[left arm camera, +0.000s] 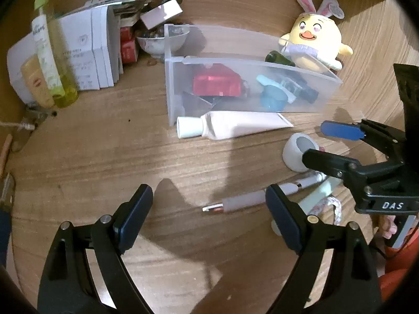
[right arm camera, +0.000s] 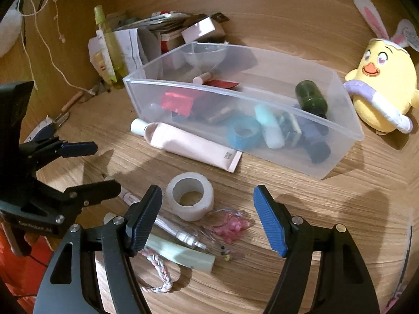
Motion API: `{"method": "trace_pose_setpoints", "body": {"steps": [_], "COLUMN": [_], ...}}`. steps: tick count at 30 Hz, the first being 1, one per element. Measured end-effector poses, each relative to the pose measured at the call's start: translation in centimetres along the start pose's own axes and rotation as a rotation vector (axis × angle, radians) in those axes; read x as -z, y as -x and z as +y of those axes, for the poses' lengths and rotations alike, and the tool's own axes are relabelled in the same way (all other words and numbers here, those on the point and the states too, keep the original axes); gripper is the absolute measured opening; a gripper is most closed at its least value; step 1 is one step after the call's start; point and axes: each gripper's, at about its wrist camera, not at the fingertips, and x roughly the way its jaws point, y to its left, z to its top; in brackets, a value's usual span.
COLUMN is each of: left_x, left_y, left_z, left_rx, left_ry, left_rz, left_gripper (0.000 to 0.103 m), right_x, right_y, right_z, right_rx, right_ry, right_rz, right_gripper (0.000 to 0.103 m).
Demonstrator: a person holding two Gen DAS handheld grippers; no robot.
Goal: Organize objects
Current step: 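Grasp the white tape roll with the right gripper while the left grasps the pink braided band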
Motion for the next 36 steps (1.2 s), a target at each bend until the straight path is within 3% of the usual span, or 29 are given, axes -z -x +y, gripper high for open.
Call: {"method": "trace_pose_setpoints", "body": {"steps": [11,13,15,21,29,36], "left_x": [1.3,1.4,1.6,2.5,3.6,3.3], "left_y": [1.7,2.3,2.7,2.6,1.9,1.4], "left_z": [-0.9,-1.2,-1.6,-3.5,-5.9,-6.4], "left_rx": [0.028,0.029,0.040,0.099,0.099,0.084], "left_ry": [-0.001,0.000,0.000,-0.024,-0.069,-0.069], "left_rz": [-0.024,-0.041,-0.049,-0.006,0.038,0.037], "left_gripper": [0.088,0.088,0.088,0.067,0.046,0.011], "right_x": [-0.2,-0.2,-0.3,-0.3,-0.2,0.6], "right_y": [-1.1,-1.5,-2.0,-1.0,1.6,3.2], "right_z": [0.4,0.7,0.8,0.6,-0.9,-1.6], "right_rx": [0.002,0.000,-0.017,-0.015,0.004,0.003], "right_ry": [0.018,0.032,0.037,0.019,-0.020,-0.045], "right_rz": [0.033,0.037,0.051,0.002,-0.067,-0.103], "right_gripper": [0.068,0.059,0.040,0.036,0.036,0.036]}}
